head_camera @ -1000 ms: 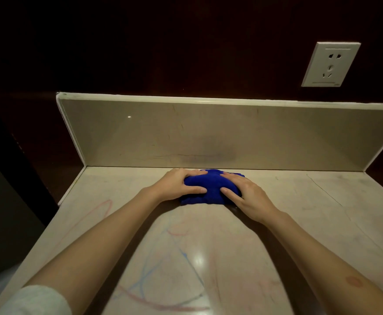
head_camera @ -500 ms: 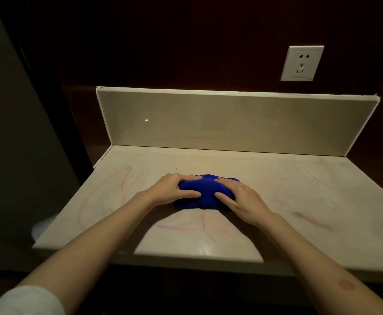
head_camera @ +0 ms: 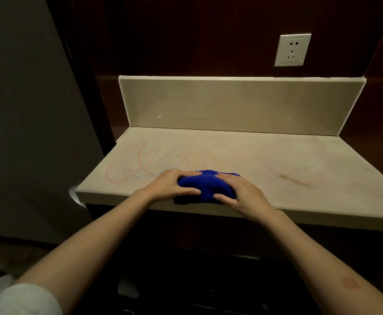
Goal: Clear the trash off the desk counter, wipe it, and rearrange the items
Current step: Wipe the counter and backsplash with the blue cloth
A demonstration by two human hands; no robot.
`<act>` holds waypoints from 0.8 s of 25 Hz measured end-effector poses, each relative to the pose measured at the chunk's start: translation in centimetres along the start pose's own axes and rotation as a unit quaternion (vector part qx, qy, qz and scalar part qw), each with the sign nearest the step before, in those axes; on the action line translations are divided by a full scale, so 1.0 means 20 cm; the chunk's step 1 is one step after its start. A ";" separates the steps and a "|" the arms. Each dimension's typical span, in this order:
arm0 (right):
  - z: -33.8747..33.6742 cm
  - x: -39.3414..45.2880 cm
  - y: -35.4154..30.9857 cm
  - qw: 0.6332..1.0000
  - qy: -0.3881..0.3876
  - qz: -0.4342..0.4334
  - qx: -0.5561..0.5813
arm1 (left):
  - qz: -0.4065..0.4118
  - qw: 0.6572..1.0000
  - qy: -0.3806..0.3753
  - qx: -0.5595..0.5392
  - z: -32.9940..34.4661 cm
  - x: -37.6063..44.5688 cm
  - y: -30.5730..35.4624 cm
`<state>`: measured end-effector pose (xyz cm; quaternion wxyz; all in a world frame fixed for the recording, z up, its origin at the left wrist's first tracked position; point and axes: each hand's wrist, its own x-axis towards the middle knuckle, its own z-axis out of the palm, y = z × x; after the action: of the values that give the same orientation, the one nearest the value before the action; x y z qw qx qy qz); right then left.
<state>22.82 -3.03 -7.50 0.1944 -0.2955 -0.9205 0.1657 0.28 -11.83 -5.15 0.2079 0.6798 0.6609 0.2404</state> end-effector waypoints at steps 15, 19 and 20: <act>0.03 0.33 0.13 1.000 0.002 -0.006 -0.002 | 0.014 1.000 0.013 -0.007 -0.11 0.30 -0.19; 0.06 0.55 0.20 1.000 0.006 0.004 -0.001 | 0.016 1.000 0.014 -0.005 -0.19 0.50 -0.32; 0.07 0.61 0.22 1.000 0.007 0.007 -0.003 | 0.016 1.000 0.013 -0.005 -0.21 0.55 -0.36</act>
<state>15.13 7.56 -7.39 0.1991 -0.3041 -0.9173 0.1623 -7.82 -0.64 -5.55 0.1990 0.6858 0.6516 0.2560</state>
